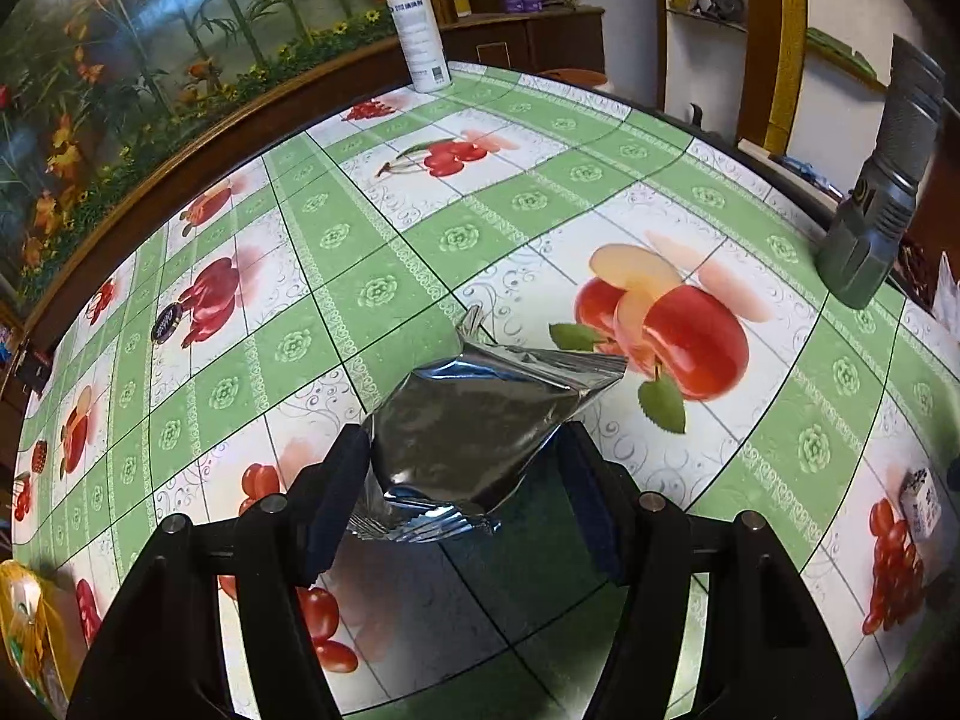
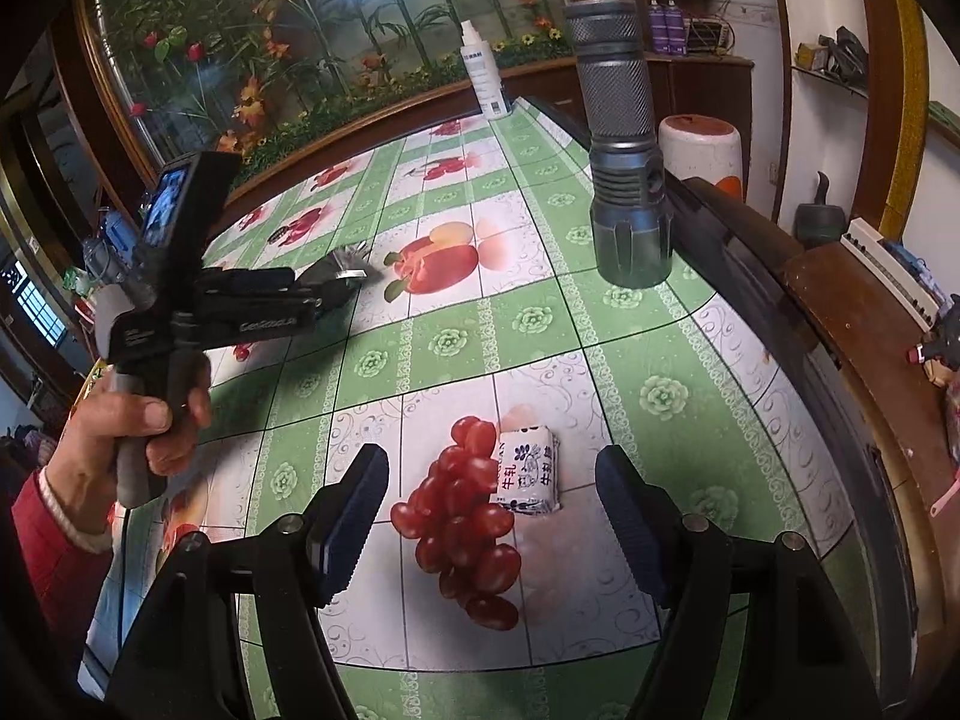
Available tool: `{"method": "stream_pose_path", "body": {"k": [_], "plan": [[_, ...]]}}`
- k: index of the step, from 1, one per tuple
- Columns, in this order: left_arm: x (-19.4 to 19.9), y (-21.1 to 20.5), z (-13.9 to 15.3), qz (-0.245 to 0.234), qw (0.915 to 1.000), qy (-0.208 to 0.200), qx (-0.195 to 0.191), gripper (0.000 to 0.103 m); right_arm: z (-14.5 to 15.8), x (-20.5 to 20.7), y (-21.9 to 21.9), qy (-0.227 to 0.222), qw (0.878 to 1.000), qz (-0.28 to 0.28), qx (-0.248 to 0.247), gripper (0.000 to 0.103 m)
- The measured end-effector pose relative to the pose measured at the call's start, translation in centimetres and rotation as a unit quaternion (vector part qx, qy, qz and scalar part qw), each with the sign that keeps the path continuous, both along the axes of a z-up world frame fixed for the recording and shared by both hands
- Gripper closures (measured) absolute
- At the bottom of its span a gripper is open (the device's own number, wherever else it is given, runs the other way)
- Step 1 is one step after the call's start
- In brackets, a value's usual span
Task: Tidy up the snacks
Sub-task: 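Reach and grasp the silver foil bag with left tool while right tool reaches the white candy, then grasp the small white candy with right tool while left tool lifts the foil bag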
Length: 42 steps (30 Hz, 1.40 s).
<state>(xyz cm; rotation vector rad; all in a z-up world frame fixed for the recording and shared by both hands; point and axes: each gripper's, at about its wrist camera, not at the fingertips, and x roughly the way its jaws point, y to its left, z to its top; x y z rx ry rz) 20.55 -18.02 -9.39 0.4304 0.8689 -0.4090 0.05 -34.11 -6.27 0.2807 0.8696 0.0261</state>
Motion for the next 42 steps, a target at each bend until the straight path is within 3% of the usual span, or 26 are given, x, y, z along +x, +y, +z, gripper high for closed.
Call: {"method": "stream_pose_path", "body": {"k": [2,3,6,11,12,17,20,21,23,24,29,31,32,35,37,42], "plan": [[-0.2,0.1,0.0,-0.001,1.0,0.003,0.002,0.04,-0.2,0.2,0.2,0.005,1.0,0.003,-0.001,0.029],[-0.5,0.3,0.0,-0.003,1.0,0.006,0.002,0.046,-0.2,0.3,0.3,0.006,1.0,0.003,-0.003,0.029],[-1.7,1.3,0.1,-0.006,0.9999,0.011,0.004,0.052,-0.7,0.7,0.4,0.013,1.0,0.002,-0.008,0.029],[-3.9,4.4,0.1,0.016,0.9985,0.049,-0.021,0.061,-1.3,0.9,0.3,0.021,1.0,0.001,-0.017,0.03],[-4.7,5.3,0.1,0.024,0.9974,0.06,-0.03,0.067,-1.3,0.9,0.3,0.022,1.0,0.002,-0.019,0.03],[-8.6,8.7,0.3,0.059,0.9921,0.095,-0.058,0.067,-1.4,1.1,0.6,0.024,0.999,0.009,-0.025,0.031],[-9.3,9.9,2.2,0.079,0.9901,0.07,-0.093,0.066,-1.3,1.4,0.9,0.024,0.999,0.015,-0.027,0.039],[-9.2,9.9,2.7,0.078,0.9902,0.063,-0.097,0.059,-1.4,1.5,1.0,0.026,0.999,0.018,-0.032,0.041],[-9.1,9.1,3.2,0.061,0.9923,0.061,-0.089,0.042,-1.4,1.8,1.5,0.029,0.998,0.023,-0.044,0.043],[-9.1,8.3,3.2,0.052,0.9943,0.056,-0.074,0.039,-1.4,1.9,1.7,0.03,0.998,0.025,-0.049,0.046],[-8.4,5.6,1.9,0.034,0.9985,0.04,-0.015,0.039,-1.4,2.0,2.0,0.031,0.998,0.031,-0.053,0.06],[-7.9,5.3,1.1,0.04,0.9983,0.042,-0.001,0.039,-1.4,1.9,2.2,0.033,0.998,0.034,-0.049,0.072],[-7.8,5.1,0.7,0.046,0.9982,0.037,0.008,0.034,-1.4,2.0,2.2,0.034,0.998,0.037,-0.045,0.078],[-7.6,5.9,0.1,0.061,0.9976,0.031,0.004,0.032,-1.4,1.9,2.5,0.034,0.998,0.045,-0.04,0.081],[-7.6,6.7,0.0,0.07,0.9966,0.041,-0.011,0.032,-1.4,1.8,2.8,0.033,0.998,0.05,-0.031,0.082],[-9.2,9.1,0.1,0.098,0.994,0.045,-0.018,0.053,-1.4,1.9,4.3,0.031,0.997,0.075,-0.012,0.083]]}}
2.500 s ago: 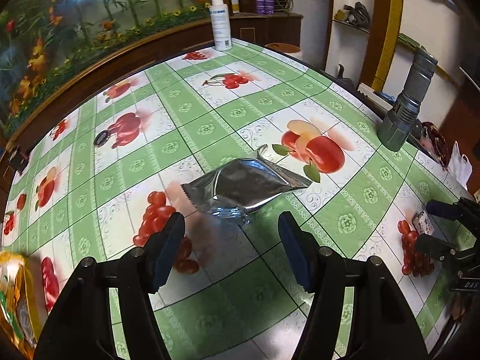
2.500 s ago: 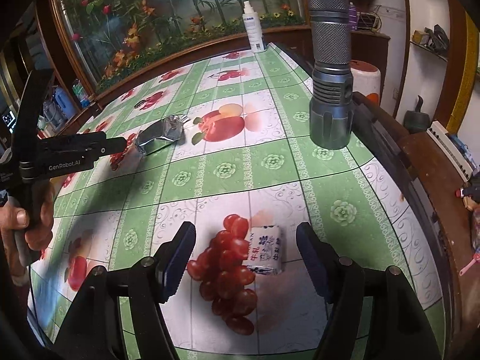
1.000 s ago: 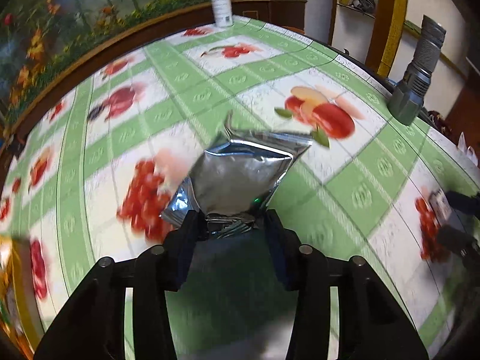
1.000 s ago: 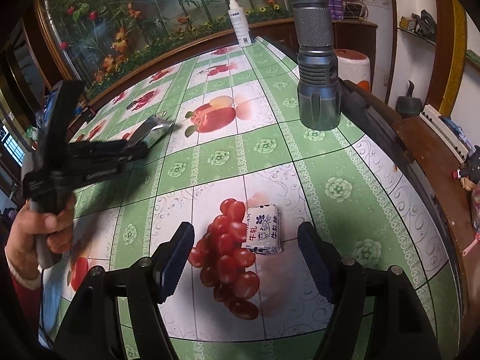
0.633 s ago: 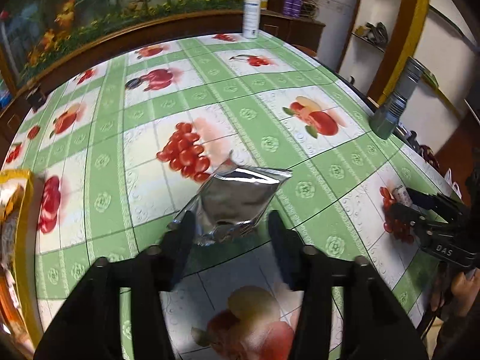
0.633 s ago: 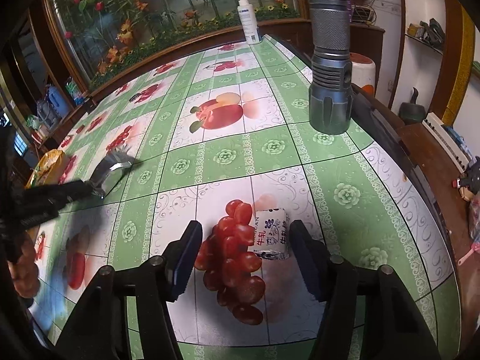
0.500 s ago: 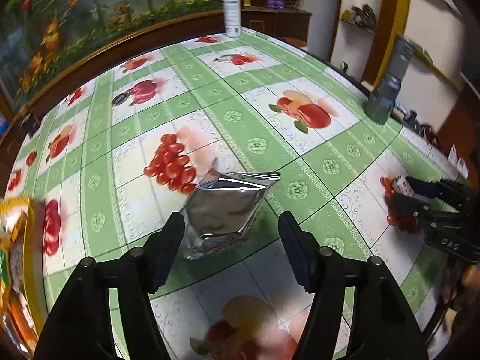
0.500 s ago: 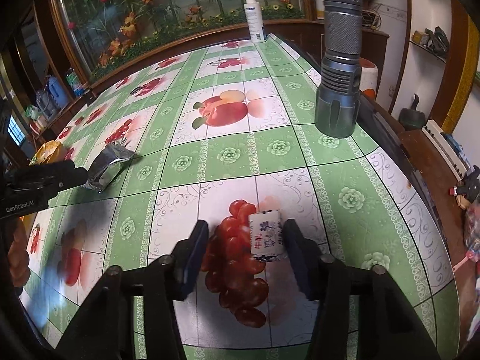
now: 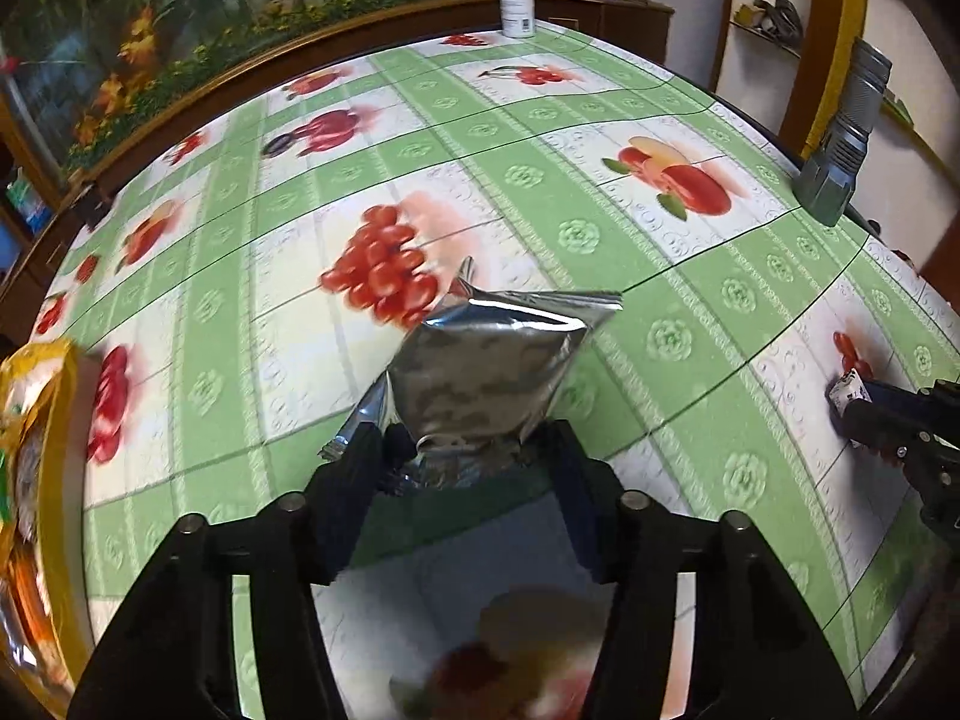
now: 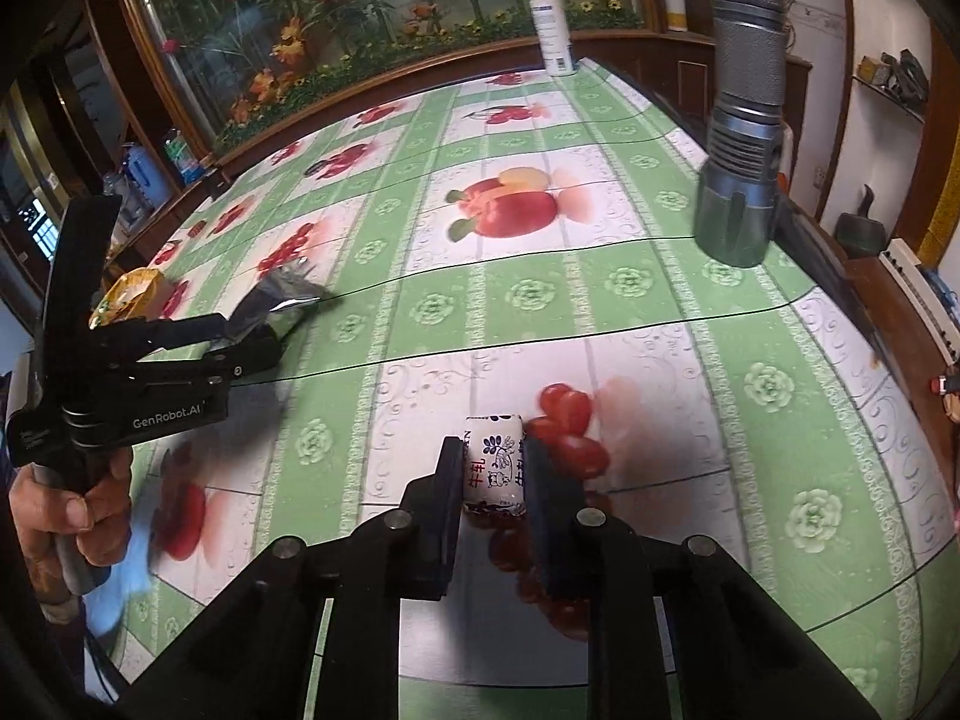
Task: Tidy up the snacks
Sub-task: 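Grasp the small white candy with right tool while left tool lifts the foil bag, then carry the foil bag with left tool while right tool carries the candy toward the tray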
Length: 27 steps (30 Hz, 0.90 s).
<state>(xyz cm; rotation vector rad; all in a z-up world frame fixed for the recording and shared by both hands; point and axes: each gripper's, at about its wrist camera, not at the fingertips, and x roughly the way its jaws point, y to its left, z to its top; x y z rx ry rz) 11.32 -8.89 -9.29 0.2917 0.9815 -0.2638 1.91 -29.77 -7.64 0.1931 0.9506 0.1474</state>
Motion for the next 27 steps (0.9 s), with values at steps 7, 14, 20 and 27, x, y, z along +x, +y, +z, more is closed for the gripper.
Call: {"method": "stream_pose_path", "body": {"k": [7,14,20,27], "plan": [[-4.7,3.9,0.0,0.045,0.9989,-0.008,0.003,0.059,-0.1,0.0,3.7,0.002,0.999,0.046,0.01,0.083],[-8.7,9.5,0.0,0.111,0.9938,-0.004,-0.01,0.059,-0.3,0.0,7.9,0.005,0.995,0.094,0.012,0.083],[-10.5,11.8,0.0,0.153,0.9881,-0.009,-0.013,0.059,-0.4,-0.2,11.5,0.006,0.991,0.133,0.012,0.083],[-11.0,12.5,0.9,0.164,0.9856,-0.018,-0.037,0.035,-0.4,-0.8,15.3,0.005,0.985,0.171,0.002,0.083]]}}
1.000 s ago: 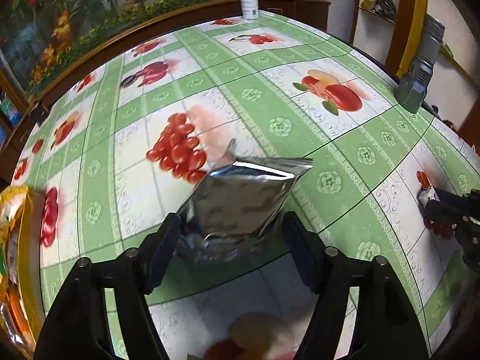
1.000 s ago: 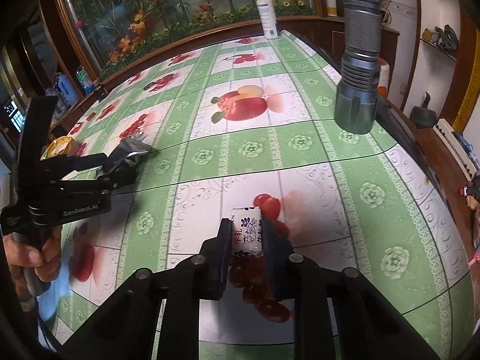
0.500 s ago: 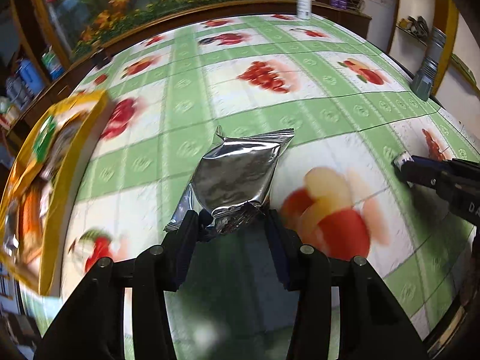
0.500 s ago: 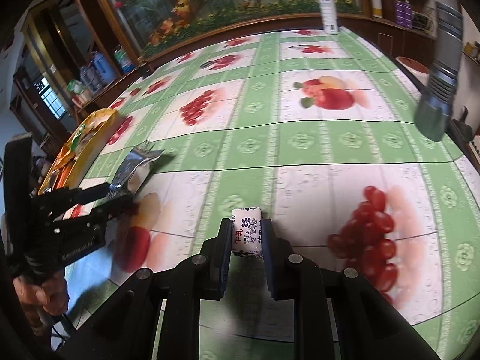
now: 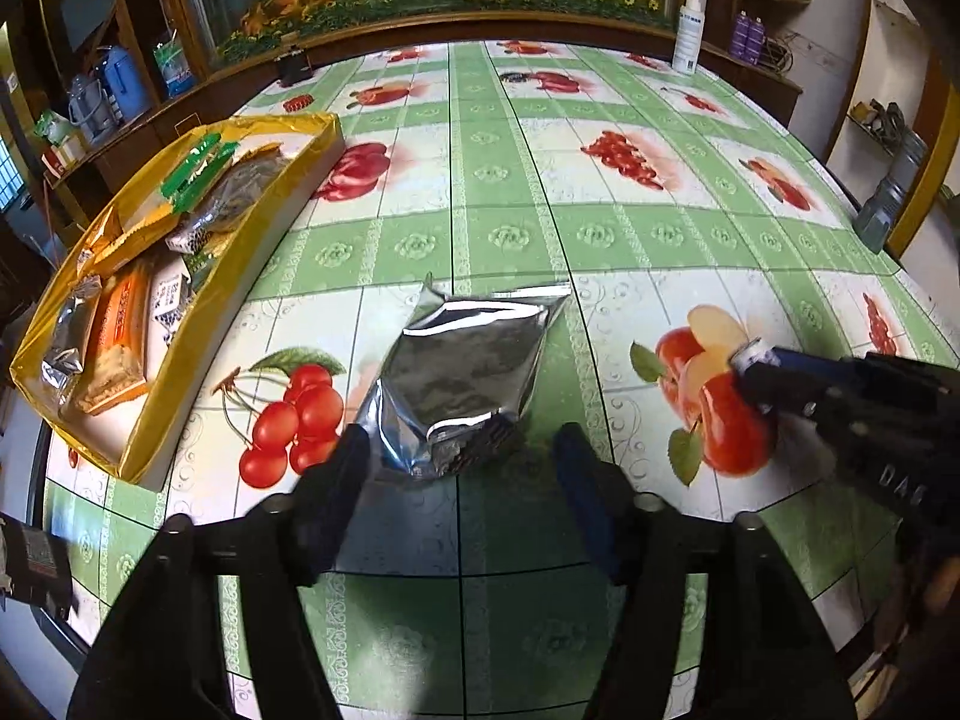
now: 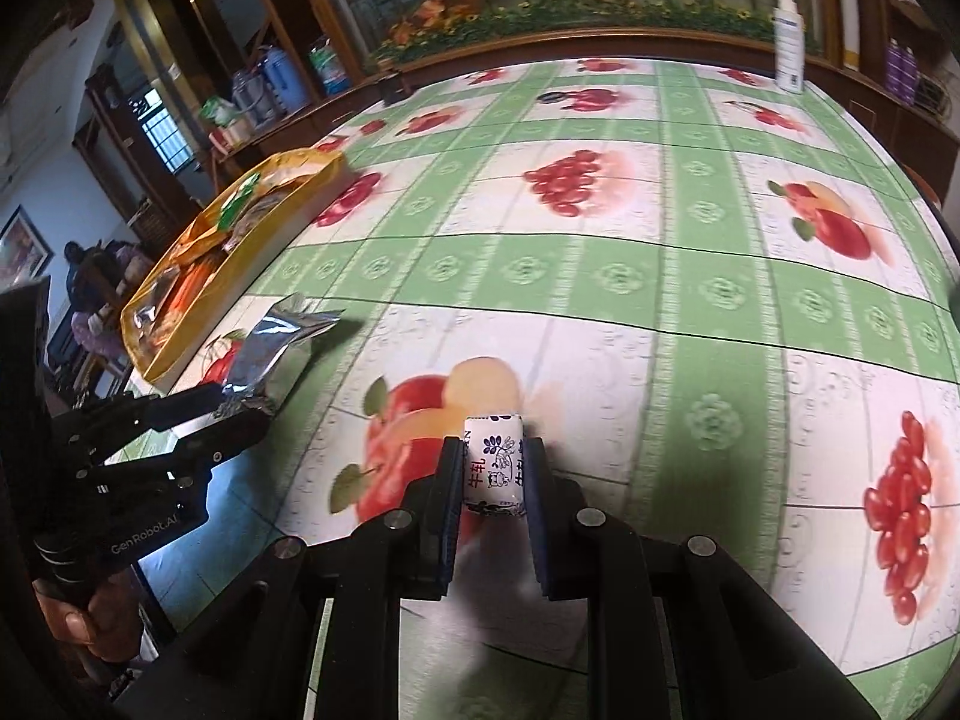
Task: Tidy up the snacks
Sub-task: 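Carry the foil bag with left tool while right tool carries the candy toward the tray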
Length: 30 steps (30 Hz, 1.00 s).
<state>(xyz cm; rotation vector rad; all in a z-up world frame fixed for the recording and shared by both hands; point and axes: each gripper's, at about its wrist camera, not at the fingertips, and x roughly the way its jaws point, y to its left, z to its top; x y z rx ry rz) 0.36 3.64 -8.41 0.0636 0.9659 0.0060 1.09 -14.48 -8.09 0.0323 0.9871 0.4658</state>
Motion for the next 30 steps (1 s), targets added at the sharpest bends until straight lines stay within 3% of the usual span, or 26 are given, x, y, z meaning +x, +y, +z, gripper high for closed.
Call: {"method": "stream_pose_path", "body": {"k": [6,9,14,16,17,19,21,30], "plan": [[1.8,-0.3,-0.1,0.012,0.9997,-0.01,0.019,0.025,-0.1,-0.1,1.4,-0.007,1.0,0.007,-0.017,0.083],[2.9,0.4,-1.2,0.03,0.9992,0.009,0.025,0.023,-0.2,0.0,1.4,-0.007,1.0,0.008,-0.021,0.081],[3.2,2.0,-1.8,0.043,0.9987,0.019,-0.017,0.02,-0.2,-0.2,1.5,-0.012,0.999,0.009,-0.035,0.081],[3.0,1.7,-1.7,0.038,0.9991,0.017,-0.012,0.023,-0.2,-0.2,1.7,-0.016,0.999,0.011,-0.043,0.081],[2.9,1.3,-1.5,0.03,0.9994,0.013,-0.01,0.035,-0.2,-0.3,1.9,-0.019,0.999,0.013,-0.049,0.081],[2.4,0.2,-1.3,0.012,0.9999,0.004,0.008,0.044,-0.2,-0.4,2.1,-0.025,0.998,0.015,-0.061,0.081],[1.9,-0.6,-1.1,0.002,0.9996,-0.005,0.028,0.045,-0.2,-0.4,2.4,-0.03,0.997,0.015,-0.072,0.082],[0.6,0.3,0.0,0.019,0.9983,-0.033,0.044,0.045,0.1,-0.6,3.2,-0.031,0.997,0.016,-0.071,0.083]]}}
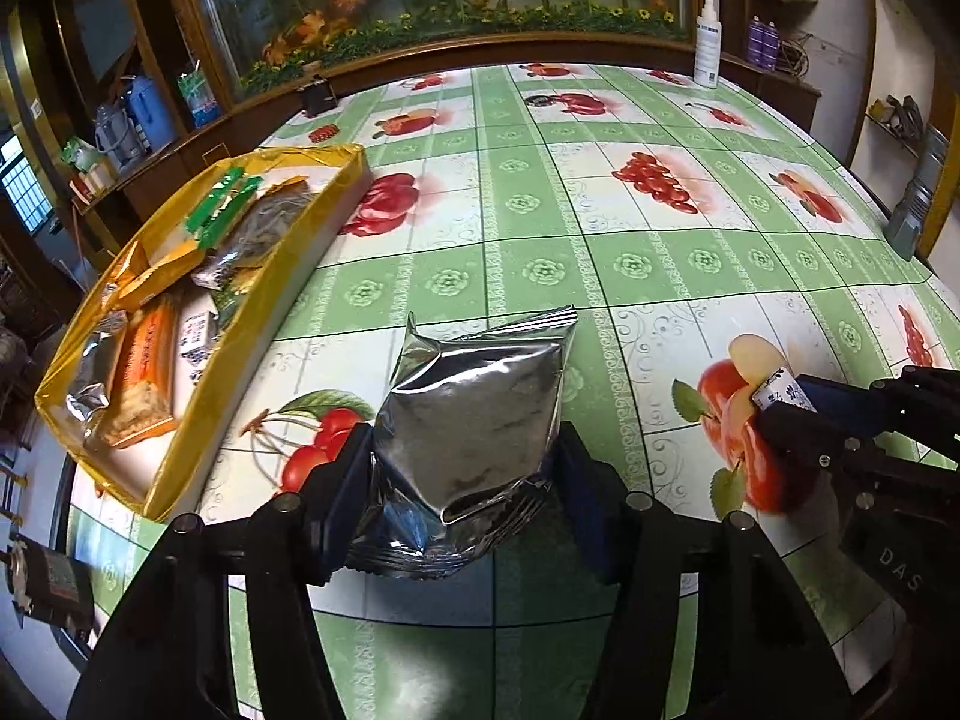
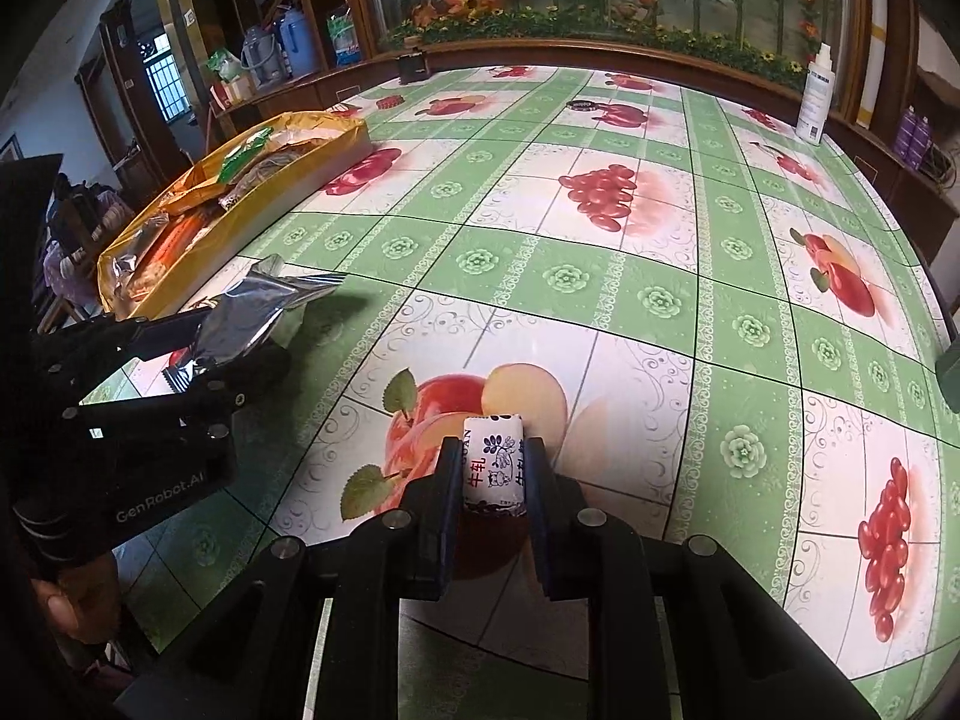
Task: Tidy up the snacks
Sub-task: 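Carry the foil bag with left tool while right tool carries the candy toward the tray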
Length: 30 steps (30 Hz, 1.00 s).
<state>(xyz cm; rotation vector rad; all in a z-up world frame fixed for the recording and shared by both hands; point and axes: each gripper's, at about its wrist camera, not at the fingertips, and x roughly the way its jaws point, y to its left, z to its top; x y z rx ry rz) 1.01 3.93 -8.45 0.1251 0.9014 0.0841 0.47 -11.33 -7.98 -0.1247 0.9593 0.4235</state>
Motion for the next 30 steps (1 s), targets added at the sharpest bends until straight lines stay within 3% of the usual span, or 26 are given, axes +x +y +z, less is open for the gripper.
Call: {"method": "stream_pose_path", "body": {"k": [30], "plan": [[-1.7,6.0,0.7,0.067,0.997,-0.02,-0.033,0.045,1.9,-0.7,6.9,-0.016,0.997,0.072,0.003,0.083]]}}
